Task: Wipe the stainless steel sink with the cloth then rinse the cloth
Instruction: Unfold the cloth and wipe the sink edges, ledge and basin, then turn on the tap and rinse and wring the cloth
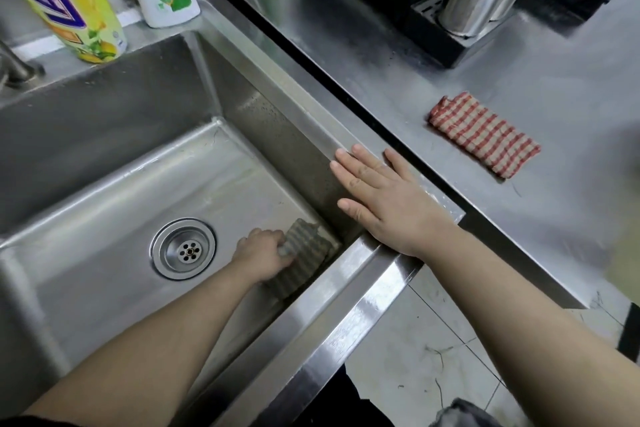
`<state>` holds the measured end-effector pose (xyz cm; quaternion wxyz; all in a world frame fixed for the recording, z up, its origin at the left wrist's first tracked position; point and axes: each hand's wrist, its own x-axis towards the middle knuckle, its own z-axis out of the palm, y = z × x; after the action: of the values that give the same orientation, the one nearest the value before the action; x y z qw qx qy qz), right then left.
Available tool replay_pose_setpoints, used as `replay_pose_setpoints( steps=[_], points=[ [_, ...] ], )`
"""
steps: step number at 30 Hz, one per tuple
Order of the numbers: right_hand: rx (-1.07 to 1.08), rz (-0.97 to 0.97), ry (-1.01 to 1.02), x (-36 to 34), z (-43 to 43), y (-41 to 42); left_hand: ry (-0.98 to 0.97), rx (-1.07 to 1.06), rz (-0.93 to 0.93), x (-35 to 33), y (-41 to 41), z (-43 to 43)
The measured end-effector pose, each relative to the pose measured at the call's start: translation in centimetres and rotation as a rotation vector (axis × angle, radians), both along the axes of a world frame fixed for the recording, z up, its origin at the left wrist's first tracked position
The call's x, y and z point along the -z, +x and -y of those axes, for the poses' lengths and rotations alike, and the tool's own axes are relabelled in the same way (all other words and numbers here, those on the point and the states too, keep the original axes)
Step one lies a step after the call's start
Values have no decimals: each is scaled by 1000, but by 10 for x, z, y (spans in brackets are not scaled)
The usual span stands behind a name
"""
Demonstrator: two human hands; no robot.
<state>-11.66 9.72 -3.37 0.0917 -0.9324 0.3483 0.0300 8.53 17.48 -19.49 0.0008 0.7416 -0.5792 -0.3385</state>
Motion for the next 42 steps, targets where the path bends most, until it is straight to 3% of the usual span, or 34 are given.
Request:
replay_pose_setpoints(
  steps=[4,8,14,20,31,37,42],
  points=[
    [78,95,169,-19,-5,11,-42,-467,-670,-62,14,-9],
    [40,371,377,-56,-6,55,-306,-816,-1075,-138,44,-39],
    [-173,538,596,-110,-7,167,-845,-1172,-1017,-223,69,-95],
    [-296,724,926,-166,-18,267,-1075,-1325,-956,-262,85,-141],
    [-444,575,1097,-230,-98,429,-1174,-1423,-962,-272,114,-179],
    [-404,784,1038,-226,-117,431,-1185,-1350,-1002,-270,121,-191],
    [-438,986,1272,-253,-58,396,-1067,-1282,-988,-258,123,-174]
  ],
)
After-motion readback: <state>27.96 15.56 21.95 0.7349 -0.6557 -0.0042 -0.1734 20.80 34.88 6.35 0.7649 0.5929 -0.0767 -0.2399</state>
